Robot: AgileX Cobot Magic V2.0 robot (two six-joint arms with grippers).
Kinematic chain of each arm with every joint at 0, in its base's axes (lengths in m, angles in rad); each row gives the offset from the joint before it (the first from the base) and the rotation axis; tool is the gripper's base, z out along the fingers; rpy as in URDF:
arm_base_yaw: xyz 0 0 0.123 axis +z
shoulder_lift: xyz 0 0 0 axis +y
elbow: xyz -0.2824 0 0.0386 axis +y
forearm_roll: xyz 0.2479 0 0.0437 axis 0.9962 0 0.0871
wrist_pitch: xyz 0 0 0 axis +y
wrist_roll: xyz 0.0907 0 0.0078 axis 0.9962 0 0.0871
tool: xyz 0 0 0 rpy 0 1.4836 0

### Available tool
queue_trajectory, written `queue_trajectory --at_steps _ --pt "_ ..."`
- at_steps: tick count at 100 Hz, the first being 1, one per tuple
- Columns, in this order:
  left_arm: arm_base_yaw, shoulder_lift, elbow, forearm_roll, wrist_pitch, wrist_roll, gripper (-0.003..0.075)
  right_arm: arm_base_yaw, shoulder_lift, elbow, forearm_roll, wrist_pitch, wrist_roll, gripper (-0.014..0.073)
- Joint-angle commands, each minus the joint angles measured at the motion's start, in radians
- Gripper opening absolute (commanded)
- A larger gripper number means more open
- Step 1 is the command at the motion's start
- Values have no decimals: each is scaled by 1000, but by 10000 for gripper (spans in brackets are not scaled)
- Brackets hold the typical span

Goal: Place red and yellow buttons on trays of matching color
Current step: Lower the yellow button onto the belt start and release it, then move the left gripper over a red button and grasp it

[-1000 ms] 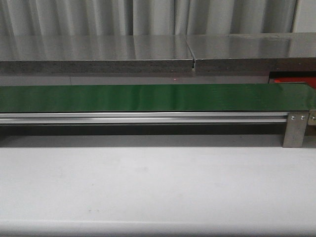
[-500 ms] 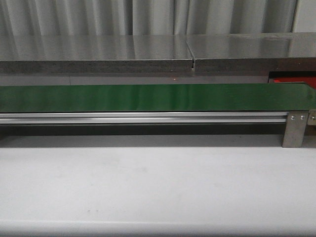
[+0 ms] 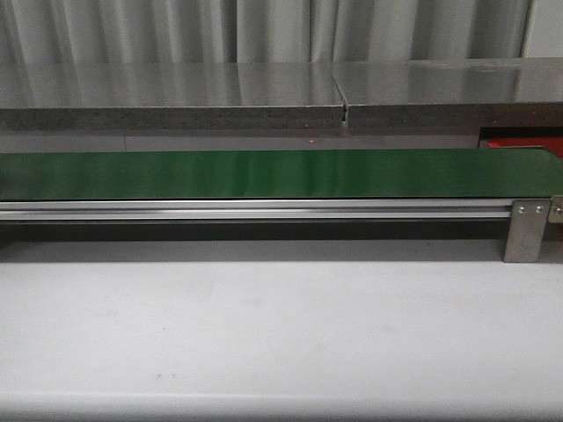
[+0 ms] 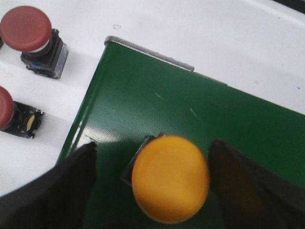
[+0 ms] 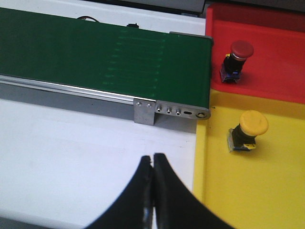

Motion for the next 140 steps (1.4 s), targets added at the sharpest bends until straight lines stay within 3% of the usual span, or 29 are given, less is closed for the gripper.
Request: queue_trajectory --at_steps 1,26,57,97,140 --pt "-13 -51 -63 -14 -12 3 640 -2 -3 -26 19 -65 -10 -117" --pt "2 -59 -176 -11 60 3 645 -2 -3 -26 19 -65 -10 -117" --pt "185 -82 -167 -18 159 21 642 -2 -3 -26 19 -65 -10 -117" --pt "397 -80 -63 -64 116 139 642 -2 -3 -26 19 -65 -10 -117" --pt "430 8 -15 -77 51 187 642 -2 -3 -26 19 -65 -10 -117"
